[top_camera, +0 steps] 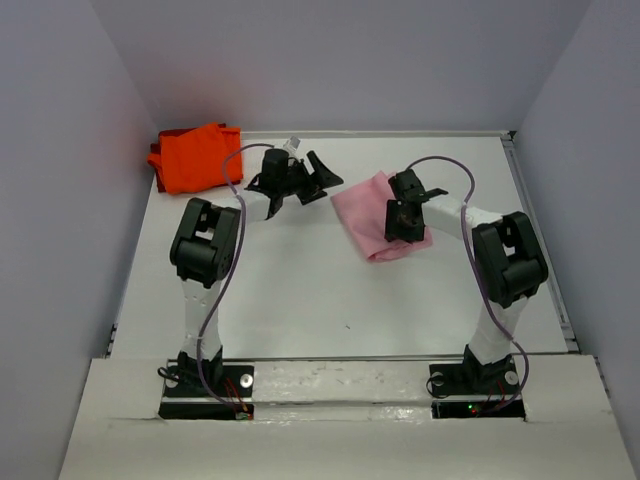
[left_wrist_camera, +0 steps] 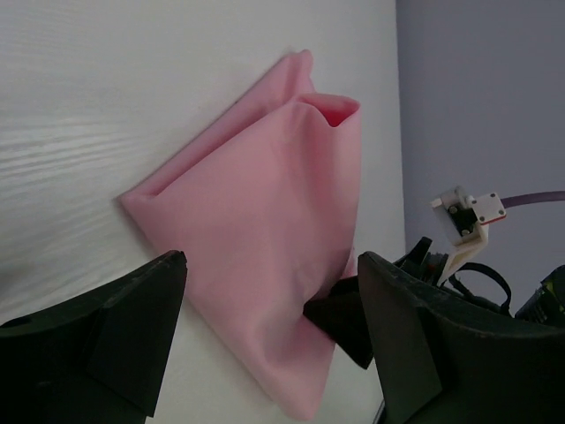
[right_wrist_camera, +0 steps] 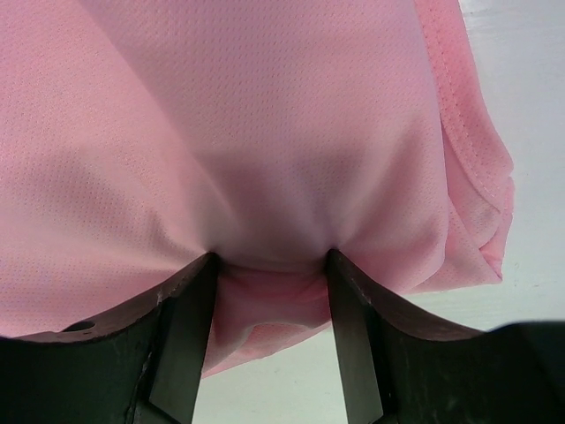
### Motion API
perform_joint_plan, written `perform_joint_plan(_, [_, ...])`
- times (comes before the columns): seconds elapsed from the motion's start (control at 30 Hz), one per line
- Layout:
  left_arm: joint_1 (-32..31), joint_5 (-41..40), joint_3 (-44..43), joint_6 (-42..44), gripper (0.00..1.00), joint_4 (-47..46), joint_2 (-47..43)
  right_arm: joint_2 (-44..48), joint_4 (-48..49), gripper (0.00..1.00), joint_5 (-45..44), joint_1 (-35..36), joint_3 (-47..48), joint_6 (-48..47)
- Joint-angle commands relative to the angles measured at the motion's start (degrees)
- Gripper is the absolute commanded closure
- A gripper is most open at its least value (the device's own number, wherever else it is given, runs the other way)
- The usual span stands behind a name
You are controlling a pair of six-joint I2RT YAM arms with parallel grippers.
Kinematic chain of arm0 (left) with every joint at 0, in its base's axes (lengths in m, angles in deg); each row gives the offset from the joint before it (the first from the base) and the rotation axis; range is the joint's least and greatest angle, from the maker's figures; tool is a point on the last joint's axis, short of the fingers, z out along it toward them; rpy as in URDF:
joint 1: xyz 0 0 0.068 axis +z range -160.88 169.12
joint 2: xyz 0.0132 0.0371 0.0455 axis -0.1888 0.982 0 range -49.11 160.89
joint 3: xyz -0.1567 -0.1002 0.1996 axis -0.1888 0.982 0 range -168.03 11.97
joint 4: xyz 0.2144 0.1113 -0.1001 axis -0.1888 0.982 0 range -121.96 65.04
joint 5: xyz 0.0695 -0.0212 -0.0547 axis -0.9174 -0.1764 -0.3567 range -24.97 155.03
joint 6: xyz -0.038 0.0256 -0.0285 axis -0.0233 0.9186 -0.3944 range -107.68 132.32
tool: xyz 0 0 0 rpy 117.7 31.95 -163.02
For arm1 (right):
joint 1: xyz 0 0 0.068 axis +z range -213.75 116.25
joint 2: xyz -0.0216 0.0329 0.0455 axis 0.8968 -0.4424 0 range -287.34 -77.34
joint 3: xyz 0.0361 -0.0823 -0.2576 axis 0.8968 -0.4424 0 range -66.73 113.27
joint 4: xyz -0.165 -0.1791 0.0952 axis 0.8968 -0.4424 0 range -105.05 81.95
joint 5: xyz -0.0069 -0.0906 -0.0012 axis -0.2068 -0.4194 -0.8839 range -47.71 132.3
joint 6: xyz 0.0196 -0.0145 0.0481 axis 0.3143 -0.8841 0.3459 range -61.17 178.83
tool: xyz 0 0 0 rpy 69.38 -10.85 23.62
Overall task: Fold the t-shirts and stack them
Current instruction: Smooth out wrinkles on the folded tshirt
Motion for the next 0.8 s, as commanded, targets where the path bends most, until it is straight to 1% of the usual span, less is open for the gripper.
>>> perform_joint_plan(0.0, [-2.7, 5.9, -3.6, -15.0, 0.12, -20.8, 5.2, -1.2, -1.1, 0.43, 1.8, 1.0, -3.5, -0.5])
perform_joint_plan(0.03, [-3.0, 5.7, -3.9, -16.6, 0.13, -23.2, 6.1, -0.9, -1.2, 0.43, 1.4, 1.0, -3.7, -0.6])
perform_joint_plan(0.07, [-3.8, 6.0, -4.3, -20.3, 0.13, -27.9, 7.0, -0.6, -1.1, 0.43, 1.2, 1.0, -4.0, -0.5])
perform_joint_plan(0.13, [-5.0, 5.6, -6.8, -23.8, 0.12, -31.8, 9.4, -0.2, -0.9, 0.43, 1.0, 1.0, -4.5, -0.6])
perform_joint_plan(0.3, [-6.5, 4.3, -14.3, -24.9, 0.13, -32.3, 14.0, 0.1, -0.5, 0.43, 1.5, 1.6, -5.0, -0.5])
perform_joint_plan(0.37, [-6.7, 4.4, -15.4, -25.3, 0.12, -31.8, 15.4, 0.1, -0.6, 0.43, 1.4, 1.6, -5.3, -0.5])
perform_joint_plan(0.47, [-7.0, 4.5, -15.4, -22.6, 0.12, -28.2, 15.8, 0.1, -0.5, 0.43, 0.5, 1.6, -5.6, -0.4])
perform_joint_plan(0.5, [-7.1, 4.5, -14.9, -21.2, 0.13, -24.4, 15.3, 0.2, -0.5, 0.43, 0.2, 1.6, -5.5, -0.4])
perform_joint_plan(0.53, [-7.1, 4.4, -14.3, -18.5, 0.12, -22.7, 14.9, 0.3, -0.6, 0.43, 0.0, 1.6, -5.5, -0.4])
perform_joint_plan(0.57, [-7.1, 4.3, -13.4, -17.8, 0.12, -21.6, 14.5, 0.5, -0.6, 0.43, -0.2, 1.6, -5.4, -0.5])
perform_joint_plan(0.67, [-7.2, 4.6, -7.1, -17.7, 0.12, -22.1, 12.7, 0.7, -0.6, 0.43, -0.6, 1.6, -5.0, -0.6])
perform_joint_plan(0.77, [-7.9, 4.7, -3.2, -18.0, 0.12, -23.7, 11.4, 0.5, -0.7, 0.43, -0.8, 1.6, -4.7, -0.6])
